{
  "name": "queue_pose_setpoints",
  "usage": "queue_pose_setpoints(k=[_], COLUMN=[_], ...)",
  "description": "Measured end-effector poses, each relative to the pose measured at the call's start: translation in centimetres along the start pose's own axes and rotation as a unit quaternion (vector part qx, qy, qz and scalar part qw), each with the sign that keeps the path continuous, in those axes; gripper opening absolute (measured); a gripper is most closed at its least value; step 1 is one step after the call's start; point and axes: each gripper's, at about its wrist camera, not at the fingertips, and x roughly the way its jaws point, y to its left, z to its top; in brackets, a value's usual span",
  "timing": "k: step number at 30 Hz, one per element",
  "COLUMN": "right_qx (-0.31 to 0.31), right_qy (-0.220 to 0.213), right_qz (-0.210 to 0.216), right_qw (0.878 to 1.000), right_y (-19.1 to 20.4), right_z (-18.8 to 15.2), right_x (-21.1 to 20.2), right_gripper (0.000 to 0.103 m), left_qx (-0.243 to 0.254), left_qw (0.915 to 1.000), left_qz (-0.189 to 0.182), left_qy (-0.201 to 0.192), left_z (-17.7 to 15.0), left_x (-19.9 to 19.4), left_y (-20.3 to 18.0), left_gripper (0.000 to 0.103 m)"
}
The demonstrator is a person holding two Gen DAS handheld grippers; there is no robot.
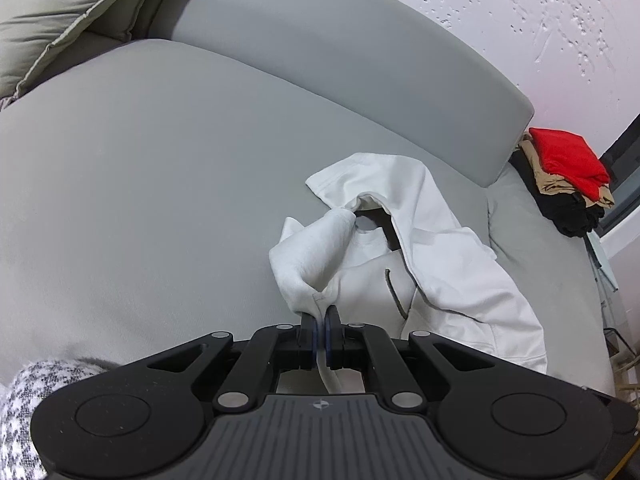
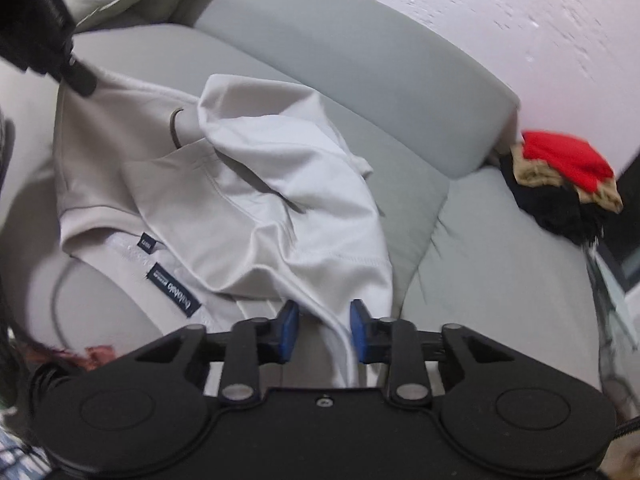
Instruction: Fold clothes
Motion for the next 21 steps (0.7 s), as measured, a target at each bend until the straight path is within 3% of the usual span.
queue_pose_setpoints(k=[2, 4, 5, 6, 7, 9, 11, 13, 14, 15, 17, 20, 21], right_qx=[0.008, 0.133, 0.211, 0.291, 0.376, 0.488, 0.554, 0.607, 0.617, 0.623, 0.615, 0.588, 0.571], right_qy=[-0.004, -0.018, -0.016, -0.012, 0.0, 0.031, 0.049, 0.057, 0.057, 0.057, 0.061, 0.08, 0.087], right_qz=[-0.006, -0.019, -0.023, -0.025, -0.02, 0.011, 0.072, 0.122, 0.136, 0.147, 0.146, 0.137, 0.128], right_qw=[1.0, 0.991, 0.977, 0.956, 0.926, 0.872, 0.828, 0.783, 0.773, 0.766, 0.773, 0.793, 0.806], right_y=[-0.3, -3.7, -6.0, -8.3, -10.8, -14.0, -15.6, -16.1, -16.1, -16.1, -15.8, -14.7, -14.3], right_z=[0.3, 0.2, -0.5, -1.3, -2.8, -5.7, -8.2, -9.9, -10.3, -10.6, -10.5, -10.0, -9.7], right_x=[0.3, -0.6, -0.8, -1.0, -0.8, 0.3, 1.3, 1.9, 1.9, 1.9, 1.5, 1.4, 1.4], right_gripper=[0.002, 0.002, 0.002, 0.002, 0.002, 0.002, 0.003, 0.012, 0.016, 0.024, 0.032, 0.032, 0.032], left_qx=[-0.002, -0.003, -0.004, -0.005, -0.006, -0.007, -0.011, -0.017, -0.02, -0.02, -0.022, -0.037, -0.043], left_qw=[1.0, 1.0, 1.0, 1.0, 0.9999, 0.9999, 0.9998, 0.9996, 0.9995, 0.9994, 0.9993, 0.9989, 0.9985], left_qz=[0.002, 0.004, 0.005, 0.006, 0.007, 0.009, 0.009, 0.009, 0.009, 0.009, 0.008, 0.0, -0.002], left_qy=[0.002, 0.004, 0.005, 0.006, 0.008, 0.01, 0.014, 0.02, 0.023, 0.026, 0.028, 0.03, 0.032], left_z=[-0.2, -0.4, -0.5, -0.6, -0.6, -0.8, -1.1, -1.4, -1.5, -1.7, -1.9, -2.1, -2.1], left_x=[0.1, 0.1, 0.1, 0.2, 0.2, 0.2, 0.4, 0.6, 0.7, 0.8, 0.8, 0.8, 0.8], left_y=[0.1, 0.2, 0.2, 0.3, 0.3, 0.4, 0.5, 0.7, 0.8, 0.8, 1.0, 1.3, 1.5], left_gripper=[0.004, 0.004, 0.004, 0.004, 0.004, 0.004, 0.005, 0.005, 0.005, 0.005, 0.009, 0.017, 0.019])
